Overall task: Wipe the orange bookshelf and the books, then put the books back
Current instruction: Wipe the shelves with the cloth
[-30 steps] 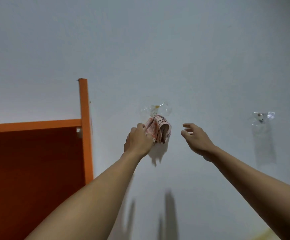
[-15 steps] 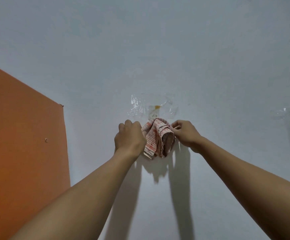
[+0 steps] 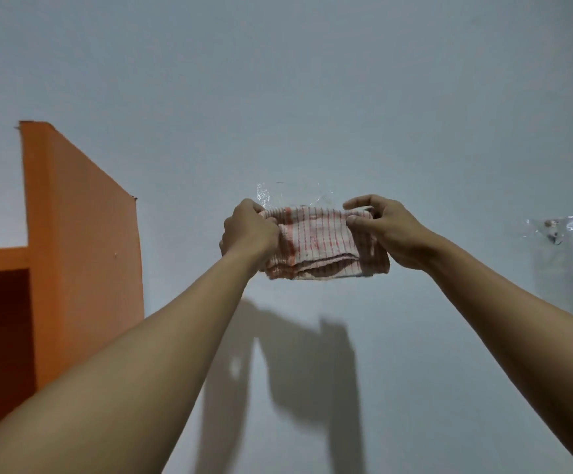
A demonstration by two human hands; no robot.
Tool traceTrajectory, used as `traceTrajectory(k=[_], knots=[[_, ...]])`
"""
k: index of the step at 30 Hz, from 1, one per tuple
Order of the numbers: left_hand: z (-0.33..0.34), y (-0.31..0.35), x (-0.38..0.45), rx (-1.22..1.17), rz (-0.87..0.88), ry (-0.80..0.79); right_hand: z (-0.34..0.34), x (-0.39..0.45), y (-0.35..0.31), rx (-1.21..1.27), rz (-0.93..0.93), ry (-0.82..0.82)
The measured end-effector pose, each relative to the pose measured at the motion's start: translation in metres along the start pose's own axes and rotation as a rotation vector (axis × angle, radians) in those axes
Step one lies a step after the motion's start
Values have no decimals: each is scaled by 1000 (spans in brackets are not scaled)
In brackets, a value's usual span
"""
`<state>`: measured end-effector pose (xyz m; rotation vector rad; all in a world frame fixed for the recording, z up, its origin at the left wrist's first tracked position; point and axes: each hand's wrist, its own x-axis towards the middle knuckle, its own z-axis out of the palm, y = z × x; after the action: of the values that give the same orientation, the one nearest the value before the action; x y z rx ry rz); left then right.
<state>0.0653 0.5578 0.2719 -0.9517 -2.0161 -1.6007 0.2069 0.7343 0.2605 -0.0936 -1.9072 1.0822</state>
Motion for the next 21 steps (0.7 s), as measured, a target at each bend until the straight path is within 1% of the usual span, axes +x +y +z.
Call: traceTrajectory(k=[4,6,8,11,13,16,19,21], knots=[[-12,1,-33,11,39,-109,-9,-51,-6,123,220,-249],[-18,5,-52,33,88,-151,-10,-77,-7,205,308,-330],[-32,8,-75,55,128,-227,-7,-109,-9,236,370,-357],[-64,11,-116,85,210,-339,1,-158,-13,233,431,-343],[-91,10,-145,119,276,-417,8,-191,-20,228,456,-314],[-143,-4,-186,171,312,-525,25,-239,-39,234,457,-299],[-195,-32,-219,220,288,-606,53,-280,-63,214,459,-384],[-233,-55,-242,218,226,-648,84,-308,-81,243,508,-520]])
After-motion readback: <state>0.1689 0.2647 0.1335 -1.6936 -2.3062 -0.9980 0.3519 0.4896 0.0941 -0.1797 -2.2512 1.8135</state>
